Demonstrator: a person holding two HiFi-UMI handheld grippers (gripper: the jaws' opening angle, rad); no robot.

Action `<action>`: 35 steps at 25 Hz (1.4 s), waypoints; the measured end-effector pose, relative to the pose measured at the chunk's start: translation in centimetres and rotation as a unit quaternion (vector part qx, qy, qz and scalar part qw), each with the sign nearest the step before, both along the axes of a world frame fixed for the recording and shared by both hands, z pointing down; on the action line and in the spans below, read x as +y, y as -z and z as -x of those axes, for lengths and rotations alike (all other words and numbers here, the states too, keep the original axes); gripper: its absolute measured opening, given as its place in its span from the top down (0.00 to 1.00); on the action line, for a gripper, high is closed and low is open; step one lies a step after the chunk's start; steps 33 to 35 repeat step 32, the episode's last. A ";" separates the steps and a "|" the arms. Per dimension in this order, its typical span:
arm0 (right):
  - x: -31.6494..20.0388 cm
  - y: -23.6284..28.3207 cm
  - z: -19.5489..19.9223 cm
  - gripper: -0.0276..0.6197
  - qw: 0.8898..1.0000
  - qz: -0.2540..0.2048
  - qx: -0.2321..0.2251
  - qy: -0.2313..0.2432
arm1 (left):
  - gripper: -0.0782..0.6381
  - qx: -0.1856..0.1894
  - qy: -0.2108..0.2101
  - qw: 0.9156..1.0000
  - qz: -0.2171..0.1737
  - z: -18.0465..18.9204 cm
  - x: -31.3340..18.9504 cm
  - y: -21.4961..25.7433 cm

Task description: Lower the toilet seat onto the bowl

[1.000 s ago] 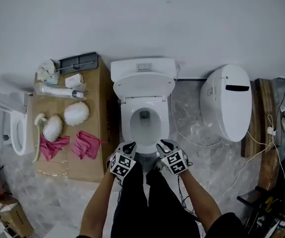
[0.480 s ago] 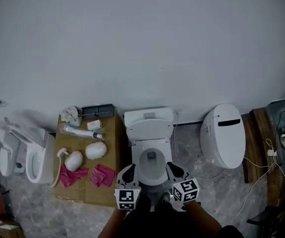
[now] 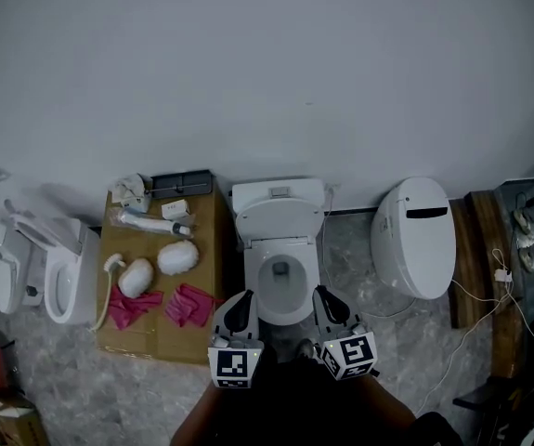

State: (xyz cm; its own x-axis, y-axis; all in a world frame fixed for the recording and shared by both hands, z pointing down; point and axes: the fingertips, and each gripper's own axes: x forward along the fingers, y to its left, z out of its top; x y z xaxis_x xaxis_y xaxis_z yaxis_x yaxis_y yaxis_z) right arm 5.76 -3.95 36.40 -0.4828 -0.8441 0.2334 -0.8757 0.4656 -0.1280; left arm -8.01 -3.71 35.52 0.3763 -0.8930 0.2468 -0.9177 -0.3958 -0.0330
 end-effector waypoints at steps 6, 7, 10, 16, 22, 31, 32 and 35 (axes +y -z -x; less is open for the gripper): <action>0.0 -0.2 0.2 0.90 1.000 -0.005 0.003 0.001 | 0.87 0.010 0.012 1.000 -0.005 -0.1 0.2 -0.2; 0.1 -0.2 0.2 0.90 1.000 -0.004 0.003 0.002 | 0.88 0.012 0.014 1.000 -0.004 -0.2 0.2 0.0; 0.1 -0.1 0.5 0.90 1.000 -0.003 0.009 0.011 | 0.87 0.012 0.025 1.000 0.006 0.1 0.4 -0.1; 0.5 -0.3 0.7 0.91 1.000 0.000 0.013 0.016 | 0.87 0.016 0.021 0.999 -0.017 -0.4 0.3 0.8; 1.0 -0.5 0.7 0.91 1.000 -0.005 0.014 0.019 | 0.87 0.019 0.027 0.999 -0.020 -0.1 0.9 0.4; 1.3 -0.8 0.8 0.91 1.000 0.000 0.020 0.022 | 0.87 0.033 0.029 0.999 -0.021 -0.1 1.4 0.3; 1.4 -0.8 0.9 0.91 1.000 -0.001 0.021 0.022 | 0.87 0.035 0.030 0.999 -0.022 0.0 1.4 0.2; 1.4 -0.8 0.9 0.91 1.000 -0.001 0.021 0.022 | 0.87 0.035 0.030 0.999 -0.022 0.0 1.4 0.2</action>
